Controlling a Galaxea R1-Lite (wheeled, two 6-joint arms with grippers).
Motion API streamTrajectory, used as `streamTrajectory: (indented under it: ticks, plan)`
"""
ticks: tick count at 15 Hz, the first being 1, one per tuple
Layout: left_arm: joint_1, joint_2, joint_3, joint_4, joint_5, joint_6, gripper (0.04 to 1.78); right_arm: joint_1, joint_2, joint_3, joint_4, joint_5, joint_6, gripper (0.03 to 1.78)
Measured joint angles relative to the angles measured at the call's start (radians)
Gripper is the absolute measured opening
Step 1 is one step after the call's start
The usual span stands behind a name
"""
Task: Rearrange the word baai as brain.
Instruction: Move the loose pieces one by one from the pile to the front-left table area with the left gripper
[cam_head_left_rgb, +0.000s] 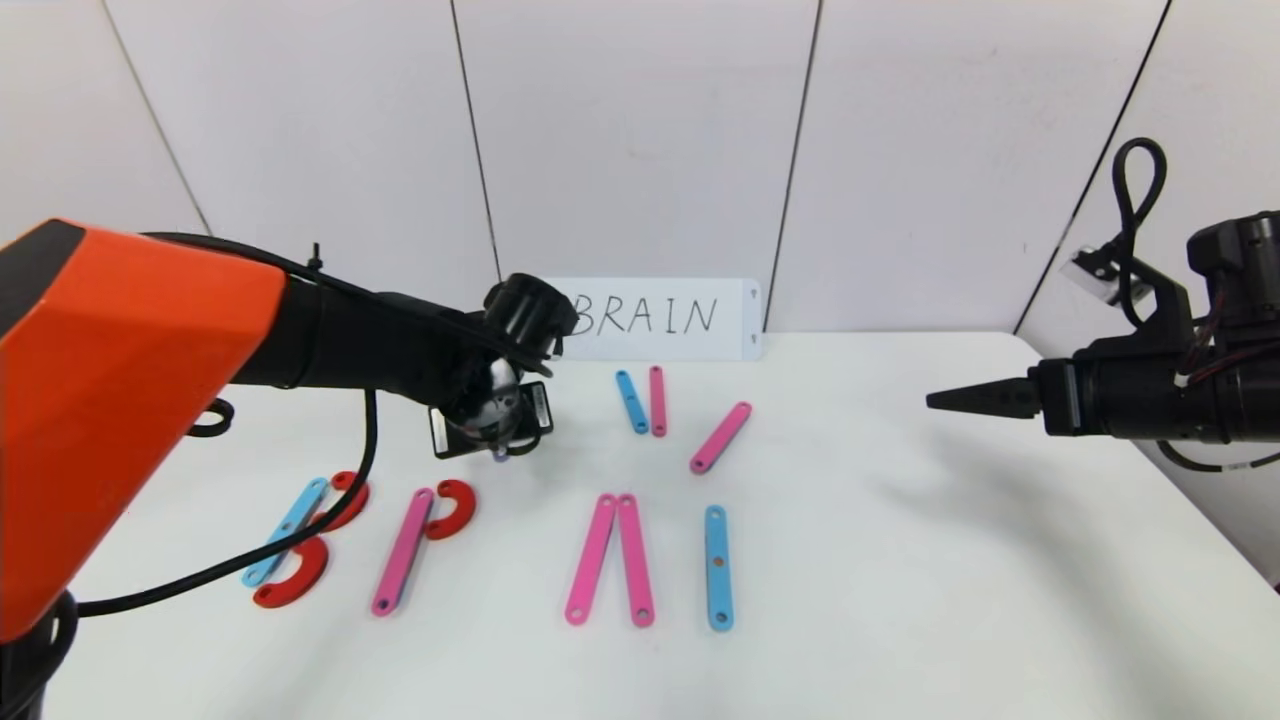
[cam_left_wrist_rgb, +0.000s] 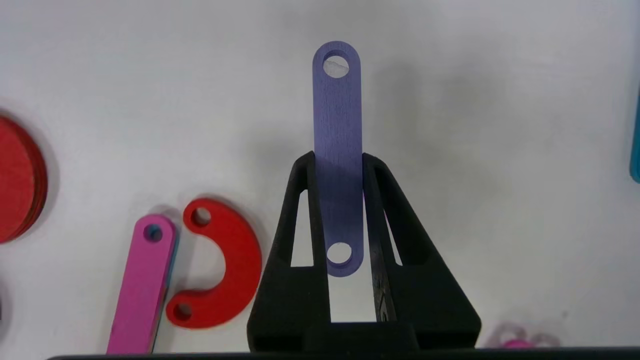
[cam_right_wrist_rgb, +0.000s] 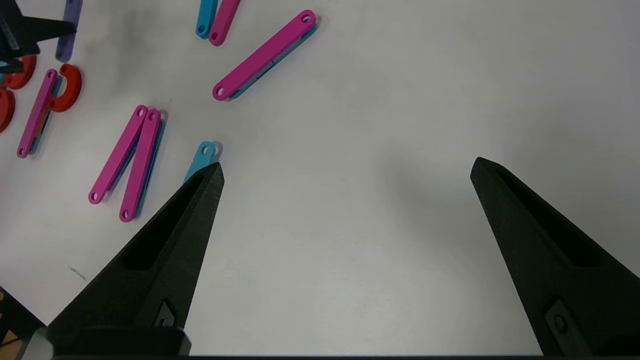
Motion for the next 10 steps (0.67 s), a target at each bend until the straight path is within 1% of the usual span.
streamTrajectory:
  ticks: [2, 5, 8, 10]
  plan:
    - [-0.014, -0.063, 0.077, 0.004, 0.024, -0.038, 0.27, 0.0, 0.0, 0.0, 0.0, 0.0, 0.0, 1.73]
    - [-0.039, -0.152, 0.203, 0.013, 0.037, -0.123, 0.27, 0.001, 0.0, 0.0, 0.001, 0.0, 0.0, 1.73]
    - [-0.084, -0.227, 0.28, 0.077, 0.039, -0.174, 0.27, 0.005, 0.0, 0.0, 0.001, -0.001, -0.001, 1.73]
    - [-0.106, -0.264, 0.316, 0.087, 0.04, -0.208, 0.27, 0.007, 0.001, 0.002, 0.0, -0.002, -0.001, 1.73]
